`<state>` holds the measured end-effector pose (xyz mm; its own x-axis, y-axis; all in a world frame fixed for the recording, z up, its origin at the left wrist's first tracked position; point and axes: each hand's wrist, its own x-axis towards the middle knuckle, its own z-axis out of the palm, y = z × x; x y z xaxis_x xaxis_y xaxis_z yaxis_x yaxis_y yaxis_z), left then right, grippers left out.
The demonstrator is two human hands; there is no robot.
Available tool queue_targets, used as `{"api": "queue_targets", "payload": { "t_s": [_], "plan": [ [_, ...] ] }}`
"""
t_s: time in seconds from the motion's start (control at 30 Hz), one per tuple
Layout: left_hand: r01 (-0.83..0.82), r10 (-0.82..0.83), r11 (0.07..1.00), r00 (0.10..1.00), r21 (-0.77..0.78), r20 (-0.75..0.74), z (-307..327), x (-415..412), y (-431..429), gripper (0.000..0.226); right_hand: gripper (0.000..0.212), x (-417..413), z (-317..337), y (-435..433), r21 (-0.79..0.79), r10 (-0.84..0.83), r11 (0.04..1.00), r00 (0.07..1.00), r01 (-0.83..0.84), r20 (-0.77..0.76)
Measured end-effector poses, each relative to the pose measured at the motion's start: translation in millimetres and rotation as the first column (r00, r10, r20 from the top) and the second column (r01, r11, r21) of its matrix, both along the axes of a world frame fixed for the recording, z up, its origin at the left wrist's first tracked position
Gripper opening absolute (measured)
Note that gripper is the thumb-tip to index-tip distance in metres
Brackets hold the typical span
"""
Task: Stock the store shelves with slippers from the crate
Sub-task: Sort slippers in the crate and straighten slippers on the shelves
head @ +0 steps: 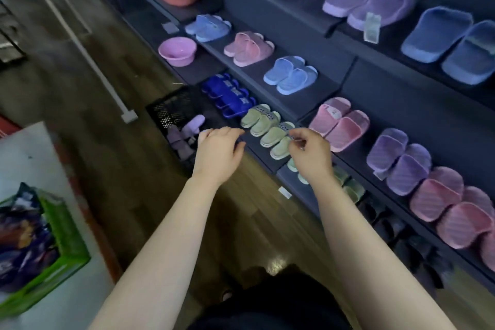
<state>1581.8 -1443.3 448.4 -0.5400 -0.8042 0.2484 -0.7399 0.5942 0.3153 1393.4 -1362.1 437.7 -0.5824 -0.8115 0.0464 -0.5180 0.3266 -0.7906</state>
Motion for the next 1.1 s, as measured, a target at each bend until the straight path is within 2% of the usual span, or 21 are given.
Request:
{"api": "queue_targets", "payload": {
  "t_s": [0.27,0.6,0.77,0.97,1.1],
  "plan": [
    [-0.059,0.059,0.998,0.998,0.021,0.0,-5,43,-128,0.032,0.019,38,-10,-133,0.037,0.066,0.997,0.998,-0.066,-0.013],
    [-0.058,0.056,0.998,0.995,0.017,0.083,4,58,-357,0.032,0.022,51,-18,-356,0.087,0.119,0.989,0.993,-0.118,-0.006],
    [-0.054,0.047,0.996,0.993,0.064,0.109,-7,60,-447,0.032,0.021,49,-26,-432,0.131,0.111,0.986,0.994,-0.108,-0.014],
    [0.054,-0.068,0.994,0.987,0.098,0.149,-37,65,-561,0.033,0.021,55,-45,-519,0.171,0.024,0.985,0.999,-0.03,0.035],
    [0.201,-0.221,0.972,0.957,0.121,0.188,-65,69,-643,0.033,0.022,72,-71,-581,0.201,-0.09,0.977,0.995,0.078,0.052]
  ]
}}
